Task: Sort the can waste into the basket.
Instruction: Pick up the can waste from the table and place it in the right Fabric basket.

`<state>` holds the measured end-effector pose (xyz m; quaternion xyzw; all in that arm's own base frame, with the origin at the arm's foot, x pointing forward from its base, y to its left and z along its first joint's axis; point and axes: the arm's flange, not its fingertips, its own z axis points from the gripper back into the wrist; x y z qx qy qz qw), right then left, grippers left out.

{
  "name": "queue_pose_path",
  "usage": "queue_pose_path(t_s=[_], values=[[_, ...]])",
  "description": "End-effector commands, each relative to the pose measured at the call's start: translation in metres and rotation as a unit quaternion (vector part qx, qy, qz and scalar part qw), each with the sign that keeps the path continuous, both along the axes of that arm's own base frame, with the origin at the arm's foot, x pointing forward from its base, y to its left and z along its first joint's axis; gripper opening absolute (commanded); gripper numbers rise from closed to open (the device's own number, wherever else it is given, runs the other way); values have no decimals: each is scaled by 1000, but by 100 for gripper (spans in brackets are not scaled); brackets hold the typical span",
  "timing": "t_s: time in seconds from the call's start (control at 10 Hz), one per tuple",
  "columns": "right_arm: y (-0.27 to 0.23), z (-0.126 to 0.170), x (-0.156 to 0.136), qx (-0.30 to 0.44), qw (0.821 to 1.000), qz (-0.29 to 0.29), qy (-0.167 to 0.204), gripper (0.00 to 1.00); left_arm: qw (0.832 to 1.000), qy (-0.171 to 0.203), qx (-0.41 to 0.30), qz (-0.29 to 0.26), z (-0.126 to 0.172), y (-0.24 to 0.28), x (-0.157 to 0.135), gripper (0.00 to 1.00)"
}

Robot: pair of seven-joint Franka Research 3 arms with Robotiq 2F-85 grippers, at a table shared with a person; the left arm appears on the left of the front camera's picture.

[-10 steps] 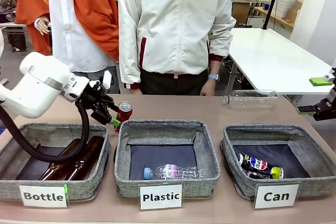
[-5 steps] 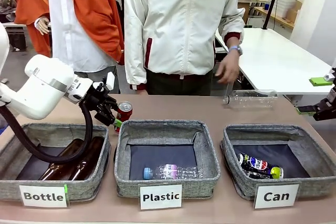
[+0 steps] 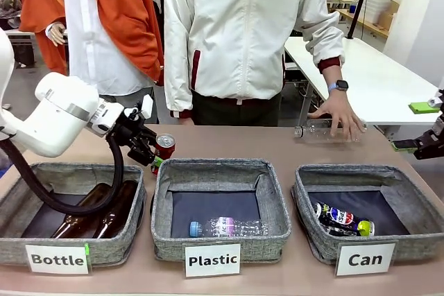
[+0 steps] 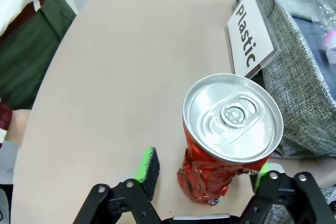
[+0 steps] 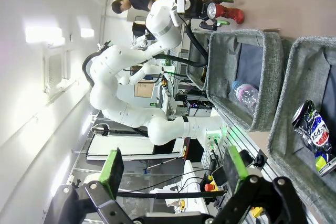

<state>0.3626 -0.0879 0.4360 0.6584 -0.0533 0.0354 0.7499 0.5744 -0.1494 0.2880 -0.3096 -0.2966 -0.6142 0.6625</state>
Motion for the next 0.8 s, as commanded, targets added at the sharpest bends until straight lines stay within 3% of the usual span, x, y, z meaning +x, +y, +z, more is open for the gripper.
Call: queue_pose_path(t_s=[0.0,0.2,0.3,0.5,0.7], values=[[-3,2,1,0,1000,5,-7,100,1000,0,-24,-3,-2,-5,3,0],[-3,2,1,0,1000,5,-7,100,1000,-1,-25,-7,-3,-5,3,0],[-3,2,1,0,1000,5,-7,100,1000,-2,-27,-6,-2,-5,2,15],[-3,2,1,0,1000,5,-7,100,999,-5,-33,0,0,-1,-1,0],[-3,2,1,0,1000,5,-7,100,999,-4,-40,-2,19,12,-10,0]])
